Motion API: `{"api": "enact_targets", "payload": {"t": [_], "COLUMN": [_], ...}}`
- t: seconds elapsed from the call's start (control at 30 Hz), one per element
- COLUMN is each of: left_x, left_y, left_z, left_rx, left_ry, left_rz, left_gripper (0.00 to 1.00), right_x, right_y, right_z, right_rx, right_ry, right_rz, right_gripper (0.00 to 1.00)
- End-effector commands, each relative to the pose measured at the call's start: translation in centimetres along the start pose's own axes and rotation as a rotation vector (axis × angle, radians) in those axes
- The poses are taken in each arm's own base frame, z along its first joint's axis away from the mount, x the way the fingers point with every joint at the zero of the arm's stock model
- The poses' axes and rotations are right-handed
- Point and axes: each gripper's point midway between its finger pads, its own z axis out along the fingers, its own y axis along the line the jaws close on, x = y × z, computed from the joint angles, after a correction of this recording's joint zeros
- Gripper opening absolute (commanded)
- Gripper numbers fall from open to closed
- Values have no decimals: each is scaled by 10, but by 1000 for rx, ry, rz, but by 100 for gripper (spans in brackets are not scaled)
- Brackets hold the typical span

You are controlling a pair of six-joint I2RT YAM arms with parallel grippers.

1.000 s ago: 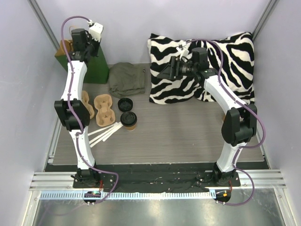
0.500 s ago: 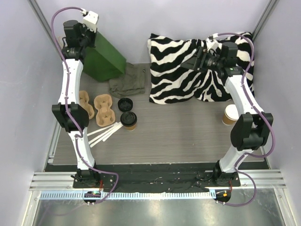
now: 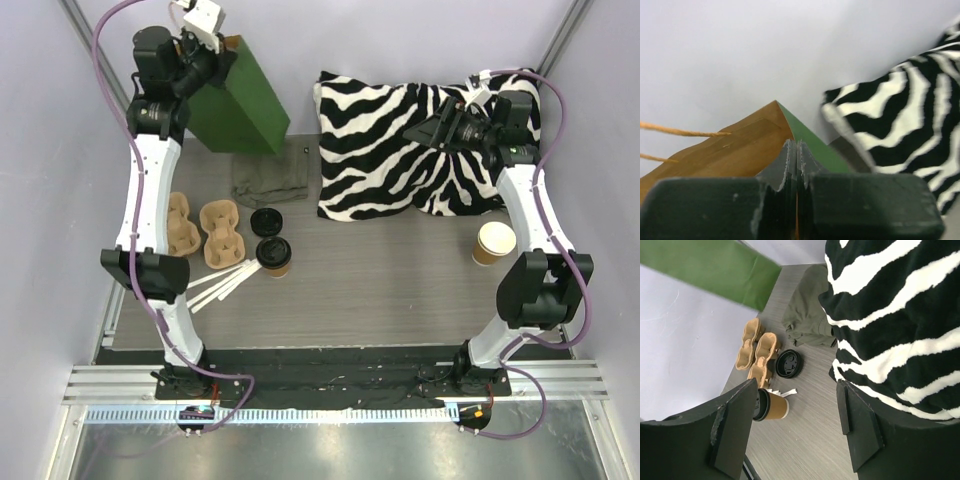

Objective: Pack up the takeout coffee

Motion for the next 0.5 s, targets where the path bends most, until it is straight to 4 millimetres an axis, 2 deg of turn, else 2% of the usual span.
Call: {"api": "enact_targets", "payload": {"t": [0.0,0.3,0.4,0.47], "left_x": [-62,-60,-59,-49], "left_y": [-62,-164,-186,-193], "left_z": [-23,-44,-46,-44], "left_rx": [139,402,454,453], "left_ry": [-132,-89,-76,-30], "left_rz": [-17,-82,-111,-120], "left_gripper": [0,0,0,1], "right_x": [-19,-35,-34,-30], "right_y": [19,5,2,1], "right_z": [-18,-49,-57,-59], "right_rx": [-11,49,59,66], "right_ry": [-57,-110,-110,-103], "right_rz": [-49,-7,1,-1], "right_gripper": [72,73,73,73]}}
